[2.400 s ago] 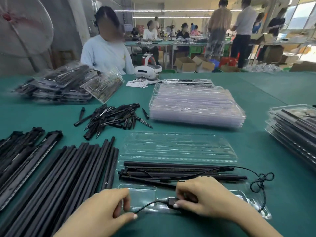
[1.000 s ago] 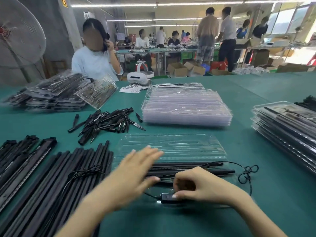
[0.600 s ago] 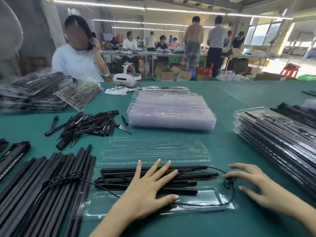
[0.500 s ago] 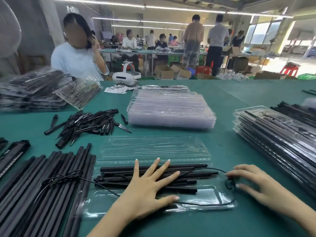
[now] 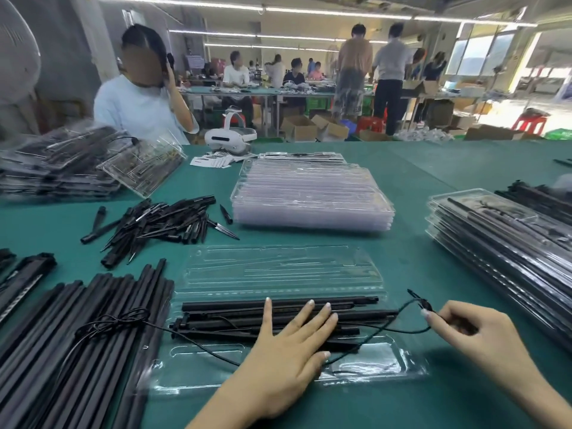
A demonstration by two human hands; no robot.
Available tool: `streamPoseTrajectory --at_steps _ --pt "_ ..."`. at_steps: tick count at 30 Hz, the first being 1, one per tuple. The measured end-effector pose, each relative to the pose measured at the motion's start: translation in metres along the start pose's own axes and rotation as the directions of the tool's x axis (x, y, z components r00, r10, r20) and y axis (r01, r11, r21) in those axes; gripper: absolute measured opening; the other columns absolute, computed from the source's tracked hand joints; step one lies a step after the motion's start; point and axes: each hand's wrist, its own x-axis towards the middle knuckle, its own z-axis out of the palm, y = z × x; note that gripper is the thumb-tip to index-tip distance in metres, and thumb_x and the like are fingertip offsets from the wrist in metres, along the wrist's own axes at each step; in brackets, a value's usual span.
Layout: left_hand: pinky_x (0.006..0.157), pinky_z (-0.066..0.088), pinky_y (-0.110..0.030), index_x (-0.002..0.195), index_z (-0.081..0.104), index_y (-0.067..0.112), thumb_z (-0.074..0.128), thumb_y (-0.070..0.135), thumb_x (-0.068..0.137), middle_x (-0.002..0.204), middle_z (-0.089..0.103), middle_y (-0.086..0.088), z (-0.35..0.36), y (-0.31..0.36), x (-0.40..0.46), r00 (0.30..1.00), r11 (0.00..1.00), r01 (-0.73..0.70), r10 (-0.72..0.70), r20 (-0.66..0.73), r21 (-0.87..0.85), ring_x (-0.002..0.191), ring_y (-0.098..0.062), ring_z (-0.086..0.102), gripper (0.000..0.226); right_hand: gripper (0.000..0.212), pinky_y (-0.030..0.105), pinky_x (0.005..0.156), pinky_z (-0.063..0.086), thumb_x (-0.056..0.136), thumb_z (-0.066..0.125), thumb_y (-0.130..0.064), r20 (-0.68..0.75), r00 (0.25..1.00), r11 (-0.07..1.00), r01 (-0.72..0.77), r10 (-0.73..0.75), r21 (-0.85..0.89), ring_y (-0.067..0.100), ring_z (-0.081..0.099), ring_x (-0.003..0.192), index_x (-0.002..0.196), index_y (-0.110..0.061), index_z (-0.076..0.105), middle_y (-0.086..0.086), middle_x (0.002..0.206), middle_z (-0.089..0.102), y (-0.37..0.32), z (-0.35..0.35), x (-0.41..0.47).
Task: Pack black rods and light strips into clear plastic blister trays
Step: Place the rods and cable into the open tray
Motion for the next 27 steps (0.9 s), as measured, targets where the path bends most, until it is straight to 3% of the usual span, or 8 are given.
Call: streamPoseTrajectory --at_steps 4,9,12,15,19,21,24,27 --pt "0.105 -0.030 -0.055 0.141 -0.004 0.058 0.023 0.049 0.101 0.148 -0.021 0.034 -0.002 0.001 0.003 0.999 0.998 0.024 -0.022 0.032 -0.060 0.134 0.009 -0.030 0.050 0.042 0.028 0.058 0.026 0.082 0.070 -0.018 0.118 0.968 0.908 -0.249 0.222 0.337 0.013 0.033 0.057 0.057 -0.010 0.037 0.003 0.061 0.037 -0.002 0.011 0.002" --pt "0.100 -0.032 -0.061 0.142 0.001 0.059 0.031 0.034 0.101 0.147 -0.020 0.037 -0.007 0.005 0.008 0.998 0.993 -0.017 0.024 0.054 -0.113 0.135 0.006 -0.032 0.056 0.022 0.015 0.040 0.030 0.068 0.069 -0.020 0.263 0.901 0.568 -0.423 0.345 0.706 0.008 0.035 0.047 0.075 -0.006 0.053 0.013 0.069 0.052 0.001 0.018 0.006" --pt "0.100 -0.030 -0.064 0.137 -0.005 0.063 0.027 0.019 0.100 0.143 -0.021 0.041 -0.008 0.010 0.010 0.990 0.989 -0.120 0.126 0.062 -0.085 0.137 0.004 -0.030 0.066 0.034 0.013 0.038 0.027 0.075 0.072 -0.013 0.157 0.930 0.678 -0.352 0.333 0.645 0.004 0.039 0.042 0.106 -0.023 0.061 0.018 0.069 0.048 0.005 0.023 0.005" --pt "0.098 -0.030 -0.066 0.128 -0.013 0.071 0.028 0.012 0.095 0.142 -0.020 0.041 -0.010 0.009 0.011 0.984 0.985 -0.145 0.153 0.095 -0.088 0.138 0.004 -0.027 0.079 0.041 0.009 0.040 0.029 0.083 0.068 -0.010 0.068 0.974 0.799 -0.215 0.215 0.561 -0.001 0.039 0.043 0.107 -0.039 0.054 0.009 0.062 0.036 0.005 0.024 0.002" --pt "0.095 -0.030 -0.069 0.139 0.005 0.064 0.028 0.010 0.090 0.148 -0.018 0.036 -0.010 0.008 0.013 0.982 0.988 -0.146 0.151 0.117 -0.050 0.140 0.000 -0.027 0.077 0.031 0.007 0.045 0.033 0.087 0.058 0.004 0.081 0.995 0.873 -0.087 0.055 0.480 0.002 0.037 0.047 0.089 -0.025 0.069 -0.004 0.054 0.042 0.001 0.021 0.002" --pt "0.095 -0.030 -0.069 0.137 -0.005 0.067 0.028 0.010 0.090 0.146 -0.018 0.039 -0.009 0.008 0.012 0.982 0.987 -0.155 0.159 0.102 -0.045 0.140 -0.001 -0.028 0.081 0.032 0.008 0.044 0.032 0.087 0.057 0.004 0.113 0.994 0.886 -0.052 0.000 0.460 0.002 0.040 0.045 0.084 -0.021 0.075 -0.001 0.052 0.053 -0.001 0.016 0.004" --pt "0.098 -0.030 -0.067 0.133 -0.020 0.066 0.028 0.011 0.093 0.141 -0.012 0.050 -0.006 0.007 0.010 0.985 0.982 -0.154 0.161 0.057 -0.109 0.140 0.002 -0.024 0.083 0.024 0.015 0.046 0.035 0.090 0.054 -0.019 0.195 0.978 0.871 -0.032 -0.074 0.490 0.014 0.046 0.052 0.099 -0.024 0.076 0.010 0.057 0.056 0.001 0.006 0.004" --pt "0.099 -0.028 -0.066 0.141 -0.010 0.059 0.026 0.015 0.098 0.140 -0.012 0.049 -0.005 0.006 0.011 0.986 0.983 -0.150 0.156 0.057 -0.104 0.139 0.005 -0.024 0.071 0.049 0.021 0.053 0.038 0.080 0.033 -0.020 0.320 0.942 0.789 -0.123 -0.097 0.602 0.021 0.048 0.060 0.111 -0.014 0.071 0.025 0.069 0.057 0.009 -0.004 0.006"
